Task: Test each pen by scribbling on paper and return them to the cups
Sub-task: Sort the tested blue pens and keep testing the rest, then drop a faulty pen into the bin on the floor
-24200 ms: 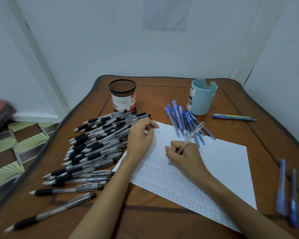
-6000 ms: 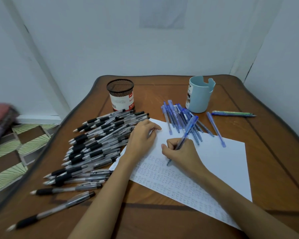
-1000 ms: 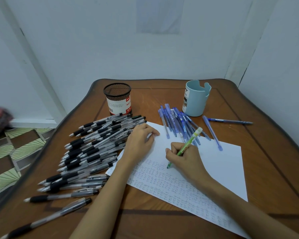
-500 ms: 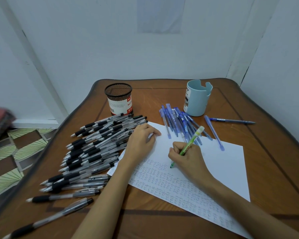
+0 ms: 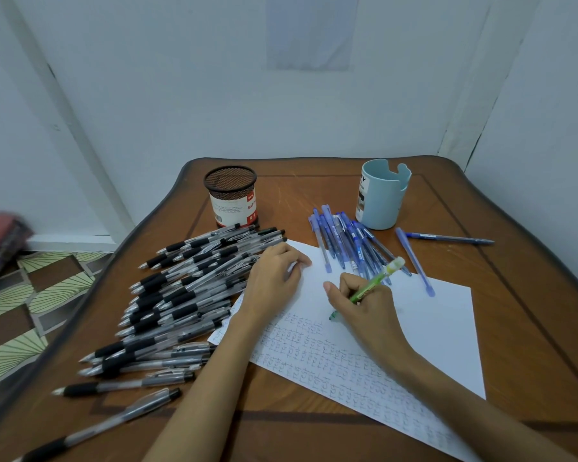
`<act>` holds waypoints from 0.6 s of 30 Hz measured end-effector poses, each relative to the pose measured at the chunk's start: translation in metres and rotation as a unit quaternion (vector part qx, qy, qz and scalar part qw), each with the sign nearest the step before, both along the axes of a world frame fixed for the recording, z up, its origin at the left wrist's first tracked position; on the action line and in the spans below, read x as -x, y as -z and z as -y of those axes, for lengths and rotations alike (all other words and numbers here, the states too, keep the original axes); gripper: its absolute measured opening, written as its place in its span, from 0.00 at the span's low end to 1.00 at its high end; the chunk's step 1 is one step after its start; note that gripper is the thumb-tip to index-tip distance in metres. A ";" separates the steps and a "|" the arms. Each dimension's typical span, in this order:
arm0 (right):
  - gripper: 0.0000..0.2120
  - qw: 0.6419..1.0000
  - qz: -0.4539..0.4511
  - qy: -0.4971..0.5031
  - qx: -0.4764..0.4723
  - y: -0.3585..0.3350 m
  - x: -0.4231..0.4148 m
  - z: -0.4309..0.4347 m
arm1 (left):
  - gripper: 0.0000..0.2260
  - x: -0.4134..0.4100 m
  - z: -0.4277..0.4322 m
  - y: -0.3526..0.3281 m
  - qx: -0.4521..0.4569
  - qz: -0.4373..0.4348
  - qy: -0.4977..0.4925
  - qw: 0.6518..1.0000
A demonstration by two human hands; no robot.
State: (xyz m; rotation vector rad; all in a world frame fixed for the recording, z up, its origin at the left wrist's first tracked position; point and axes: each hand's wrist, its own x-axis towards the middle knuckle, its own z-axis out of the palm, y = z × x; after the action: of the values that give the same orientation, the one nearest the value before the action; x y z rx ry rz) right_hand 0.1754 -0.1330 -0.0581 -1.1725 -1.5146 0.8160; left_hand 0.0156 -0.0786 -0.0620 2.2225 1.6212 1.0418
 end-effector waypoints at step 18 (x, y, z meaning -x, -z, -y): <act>0.11 0.996 -0.022 0.032 -0.076 -0.007 0.001 0.008 | 0.14 -0.004 0.013 -0.006 -0.051 0.013 0.028 0.998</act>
State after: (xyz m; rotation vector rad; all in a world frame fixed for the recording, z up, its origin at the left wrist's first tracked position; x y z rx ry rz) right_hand 0.1748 -0.1411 -0.0514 -1.0792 -1.4688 0.6676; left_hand 0.0191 -0.0914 -0.0556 2.2955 1.5179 1.1580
